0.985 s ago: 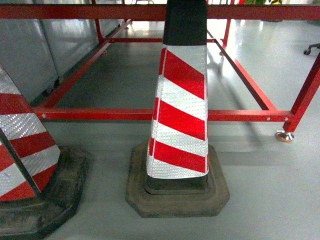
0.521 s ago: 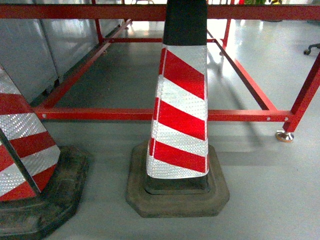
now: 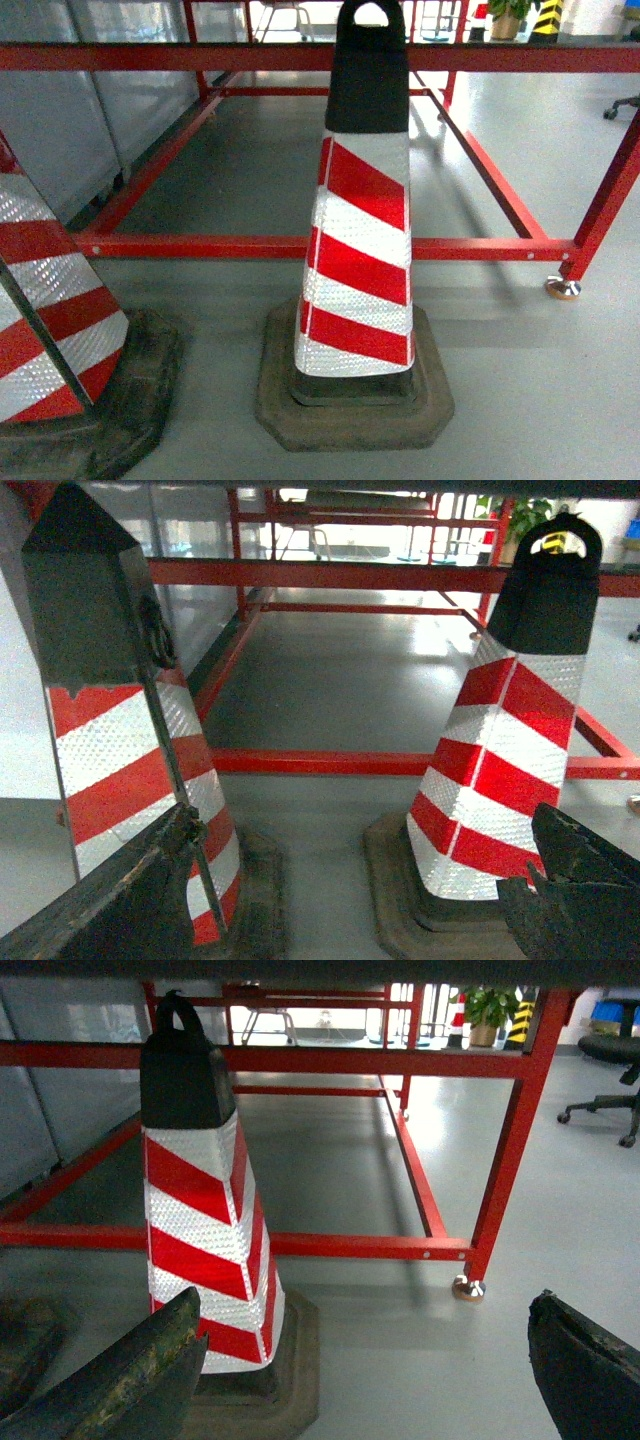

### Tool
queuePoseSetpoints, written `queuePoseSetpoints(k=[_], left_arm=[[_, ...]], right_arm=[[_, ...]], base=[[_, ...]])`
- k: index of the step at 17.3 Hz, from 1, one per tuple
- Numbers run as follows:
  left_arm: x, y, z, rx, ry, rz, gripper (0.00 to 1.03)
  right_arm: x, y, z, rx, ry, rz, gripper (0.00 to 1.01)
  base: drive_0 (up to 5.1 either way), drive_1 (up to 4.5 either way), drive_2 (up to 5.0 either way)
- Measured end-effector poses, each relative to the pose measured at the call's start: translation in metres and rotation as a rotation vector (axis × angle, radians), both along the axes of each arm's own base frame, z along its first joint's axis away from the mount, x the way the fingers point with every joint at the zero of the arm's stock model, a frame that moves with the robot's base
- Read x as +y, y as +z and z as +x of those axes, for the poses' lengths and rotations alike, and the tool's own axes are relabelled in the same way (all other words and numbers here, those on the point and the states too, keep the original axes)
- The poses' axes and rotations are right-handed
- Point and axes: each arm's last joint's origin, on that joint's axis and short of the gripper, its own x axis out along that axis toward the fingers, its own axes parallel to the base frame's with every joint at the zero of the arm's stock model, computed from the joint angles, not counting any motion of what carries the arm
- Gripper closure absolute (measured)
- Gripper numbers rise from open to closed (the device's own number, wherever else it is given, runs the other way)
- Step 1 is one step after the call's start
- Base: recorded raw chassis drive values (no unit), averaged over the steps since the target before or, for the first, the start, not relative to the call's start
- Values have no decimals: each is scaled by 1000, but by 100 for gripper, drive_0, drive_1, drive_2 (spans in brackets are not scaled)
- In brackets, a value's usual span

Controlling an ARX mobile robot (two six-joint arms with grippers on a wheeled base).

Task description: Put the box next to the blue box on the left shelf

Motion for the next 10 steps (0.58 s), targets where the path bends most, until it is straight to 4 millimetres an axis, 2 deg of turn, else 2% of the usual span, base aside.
queuePoseSetpoints(k=[10], left_arm=[[0, 0, 0, 0, 3, 11, 5]], right_arm=[[0, 0, 0, 0, 0, 0, 3]], base=[[0, 0, 0]])
